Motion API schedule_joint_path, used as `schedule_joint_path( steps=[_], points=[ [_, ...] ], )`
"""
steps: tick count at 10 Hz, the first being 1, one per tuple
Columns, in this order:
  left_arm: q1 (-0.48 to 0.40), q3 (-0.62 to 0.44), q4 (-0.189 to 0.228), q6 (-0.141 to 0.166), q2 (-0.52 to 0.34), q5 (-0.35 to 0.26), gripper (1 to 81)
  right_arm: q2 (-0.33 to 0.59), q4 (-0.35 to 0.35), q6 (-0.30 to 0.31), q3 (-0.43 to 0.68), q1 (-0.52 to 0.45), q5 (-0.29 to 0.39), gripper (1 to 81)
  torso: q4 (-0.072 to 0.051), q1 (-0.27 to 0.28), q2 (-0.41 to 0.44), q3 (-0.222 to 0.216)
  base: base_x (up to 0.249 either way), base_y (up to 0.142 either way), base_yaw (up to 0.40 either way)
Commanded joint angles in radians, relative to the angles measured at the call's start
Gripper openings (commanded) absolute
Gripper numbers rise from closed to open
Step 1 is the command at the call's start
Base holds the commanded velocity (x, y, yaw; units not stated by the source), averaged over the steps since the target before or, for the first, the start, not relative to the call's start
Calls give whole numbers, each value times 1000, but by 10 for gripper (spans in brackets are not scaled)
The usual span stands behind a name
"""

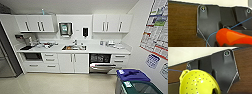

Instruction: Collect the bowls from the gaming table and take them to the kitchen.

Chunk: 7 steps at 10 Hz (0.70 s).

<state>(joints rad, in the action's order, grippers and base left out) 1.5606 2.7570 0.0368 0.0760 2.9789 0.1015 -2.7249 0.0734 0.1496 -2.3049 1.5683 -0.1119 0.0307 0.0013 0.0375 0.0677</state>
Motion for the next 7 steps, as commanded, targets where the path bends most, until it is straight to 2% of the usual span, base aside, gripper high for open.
schedule_joint_path(
  steps=[1,7],
  points=[
    [-35,4,2,-2,-7,-54,10,23,16,-2,7,-43,47,10,0,0,0,0,139,0,0],
    [-35,4,3,-2,-7,-54,10,21,16,-4,7,-39,46,10,0,0,0,0,115,0,0]
  ],
)
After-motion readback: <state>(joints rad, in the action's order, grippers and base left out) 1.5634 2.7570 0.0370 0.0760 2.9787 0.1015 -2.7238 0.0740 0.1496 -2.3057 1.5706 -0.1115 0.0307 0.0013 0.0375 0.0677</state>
